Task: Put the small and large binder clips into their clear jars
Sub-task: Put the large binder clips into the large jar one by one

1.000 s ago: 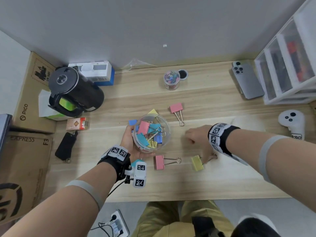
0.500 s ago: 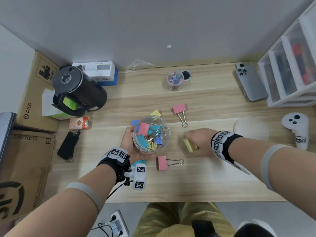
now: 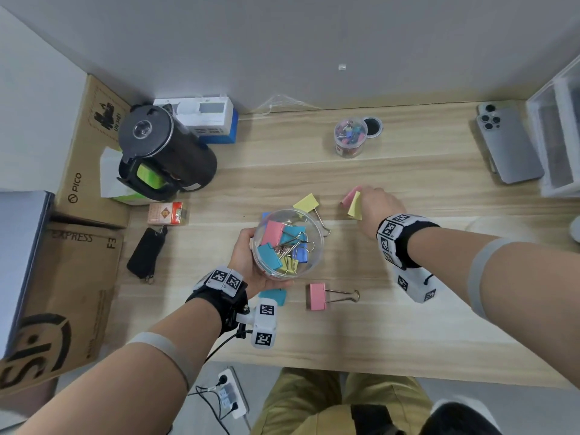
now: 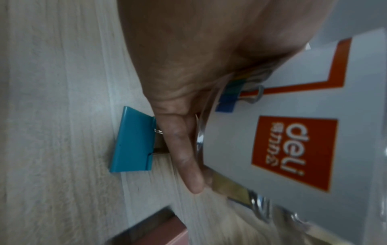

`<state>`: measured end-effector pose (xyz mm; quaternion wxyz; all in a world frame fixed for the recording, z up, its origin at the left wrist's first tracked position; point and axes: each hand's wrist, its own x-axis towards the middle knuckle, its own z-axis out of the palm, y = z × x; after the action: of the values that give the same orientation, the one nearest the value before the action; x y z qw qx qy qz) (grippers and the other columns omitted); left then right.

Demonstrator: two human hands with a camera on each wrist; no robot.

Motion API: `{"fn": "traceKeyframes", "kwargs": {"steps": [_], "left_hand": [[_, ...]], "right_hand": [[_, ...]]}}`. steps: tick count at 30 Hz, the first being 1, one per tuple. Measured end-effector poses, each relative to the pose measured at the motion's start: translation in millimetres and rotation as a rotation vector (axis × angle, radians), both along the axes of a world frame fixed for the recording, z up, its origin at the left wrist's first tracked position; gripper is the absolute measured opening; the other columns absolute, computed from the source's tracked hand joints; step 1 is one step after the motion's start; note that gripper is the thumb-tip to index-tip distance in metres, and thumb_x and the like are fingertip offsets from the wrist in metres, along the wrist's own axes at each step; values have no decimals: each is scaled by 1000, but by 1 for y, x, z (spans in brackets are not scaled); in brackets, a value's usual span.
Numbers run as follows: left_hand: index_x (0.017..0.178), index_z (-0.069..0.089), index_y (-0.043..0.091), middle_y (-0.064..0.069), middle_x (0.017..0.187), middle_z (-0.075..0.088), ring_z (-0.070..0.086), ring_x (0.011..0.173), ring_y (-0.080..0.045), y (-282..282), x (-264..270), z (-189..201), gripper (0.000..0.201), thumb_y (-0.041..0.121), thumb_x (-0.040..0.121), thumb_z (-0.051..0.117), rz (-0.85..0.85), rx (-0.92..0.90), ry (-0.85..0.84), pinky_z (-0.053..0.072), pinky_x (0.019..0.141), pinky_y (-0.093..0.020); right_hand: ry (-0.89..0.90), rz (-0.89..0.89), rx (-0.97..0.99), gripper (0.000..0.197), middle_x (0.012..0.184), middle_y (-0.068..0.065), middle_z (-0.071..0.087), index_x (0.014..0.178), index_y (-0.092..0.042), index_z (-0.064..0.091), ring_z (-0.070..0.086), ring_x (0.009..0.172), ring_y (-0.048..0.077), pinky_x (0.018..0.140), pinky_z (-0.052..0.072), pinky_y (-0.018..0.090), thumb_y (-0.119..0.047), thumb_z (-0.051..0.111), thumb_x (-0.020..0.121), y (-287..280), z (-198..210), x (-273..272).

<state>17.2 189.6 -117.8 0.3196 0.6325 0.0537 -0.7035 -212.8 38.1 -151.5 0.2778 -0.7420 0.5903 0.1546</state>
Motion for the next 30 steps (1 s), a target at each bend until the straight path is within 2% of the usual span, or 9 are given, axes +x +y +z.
{"fn": "traceKeyframes", "kwargs": {"steps": [4,7,9,13,16,19,23,27,30], "left_hand": [[128,68,10,-22,122,71,69,100,-41,-3,0,-2,72,62,86,42,5,9,-15,57,84,-53],[128,68,11,-22,124,71,67,106,-43,-8,0,0,72,64,87,42,-7,2,-8,56,87,-54],[128,68,11,-23,127,69,66,109,-43,-12,0,3,72,64,87,42,-13,-6,-7,56,86,-54],[130,66,10,-23,128,69,66,108,-43,-17,1,4,72,62,87,41,-8,-9,-20,57,82,-55],[133,65,13,-23,129,68,63,120,-47,-20,-2,5,74,65,85,41,-37,-6,-7,59,79,-53],[129,66,12,-23,129,68,64,118,-47,-23,-10,8,71,63,85,45,-63,4,-19,58,82,-55],[124,67,14,-20,121,70,66,109,-45,-26,-22,12,63,61,86,48,-92,-4,-39,57,81,-56],[123,72,13,-22,123,71,64,116,-48,-25,-30,12,66,61,80,55,-62,-11,19,46,99,-70],[122,71,13,-20,120,72,65,114,-47,-23,-32,14,63,58,85,50,-70,-18,-14,50,95,-68]], "right_hand": [[-41,50,64,38,95,-3,54,98,-34,49,57,84,23,73,50,32,-5,63,78,0,8,-6],[-144,95,33,35,104,-2,60,110,-27,53,61,92,25,81,54,36,-22,63,77,-3,20,-12],[-227,151,-16,37,103,-1,62,110,-25,53,62,94,26,80,53,37,-29,64,75,-7,36,-14],[-278,436,-164,37,102,-1,60,107,-21,52,59,91,25,72,46,35,-15,69,74,-13,75,-3],[-309,670,-202,26,101,1,59,101,-18,53,58,90,27,65,42,34,-9,63,79,-6,100,16],[-347,875,-188,27,107,7,62,110,-14,59,59,100,30,71,44,36,-7,60,84,6,114,34],[-216,1005,-29,36,115,9,62,121,-16,56,60,104,27,82,50,37,-16,64,86,26,122,54],[-142,1123,-84,47,112,2,60,118,-20,53,59,103,24,75,50,34,-25,76,77,39,115,56],[-219,1079,-114,51,122,0,55,120,-19,52,56,111,23,73,45,32,-28,77,77,42,109,49]]}}
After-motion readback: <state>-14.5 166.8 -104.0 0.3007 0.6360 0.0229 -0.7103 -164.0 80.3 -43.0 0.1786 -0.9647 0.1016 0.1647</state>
